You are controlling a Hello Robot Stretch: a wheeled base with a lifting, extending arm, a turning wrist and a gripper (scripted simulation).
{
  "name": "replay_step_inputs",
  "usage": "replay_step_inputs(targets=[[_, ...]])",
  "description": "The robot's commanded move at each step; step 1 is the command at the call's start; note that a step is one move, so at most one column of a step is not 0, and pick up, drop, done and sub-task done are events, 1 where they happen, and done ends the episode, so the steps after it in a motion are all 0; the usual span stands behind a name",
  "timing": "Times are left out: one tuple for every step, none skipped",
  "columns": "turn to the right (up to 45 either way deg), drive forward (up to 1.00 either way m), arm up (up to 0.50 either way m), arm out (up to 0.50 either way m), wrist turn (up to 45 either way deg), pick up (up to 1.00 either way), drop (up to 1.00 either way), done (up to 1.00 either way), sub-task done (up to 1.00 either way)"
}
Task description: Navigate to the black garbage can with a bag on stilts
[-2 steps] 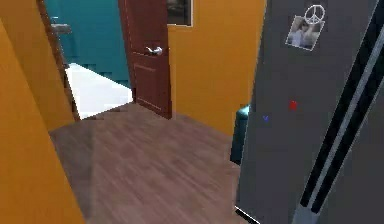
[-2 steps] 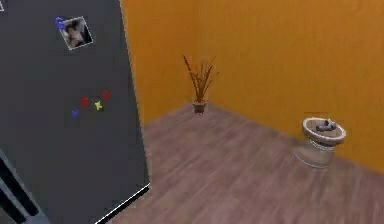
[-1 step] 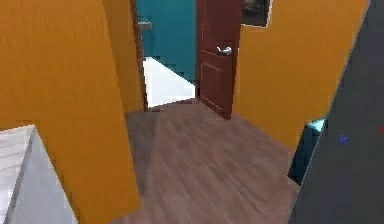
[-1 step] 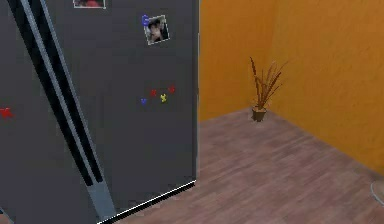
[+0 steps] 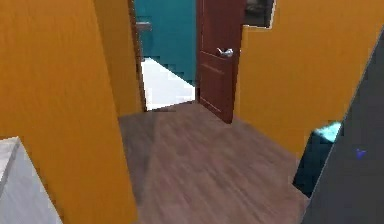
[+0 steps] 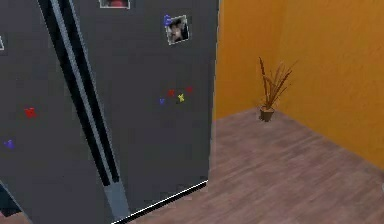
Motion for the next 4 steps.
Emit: replay_step_inputs(targets=[[9.0,0.0,0.0,0.0,0.0,0.0,0.0,0.0,0.0],[0.0,0.95,0.0,0.0,0.0,0.0,0.0,0.0,0.0],[-21.0,0.0,0.0,0.0,0.0,0.0,0.0,0.0,0.0],[0.0,1.0,0.0,0.0,0.0,0.0,0.0,0.0,0.0]])
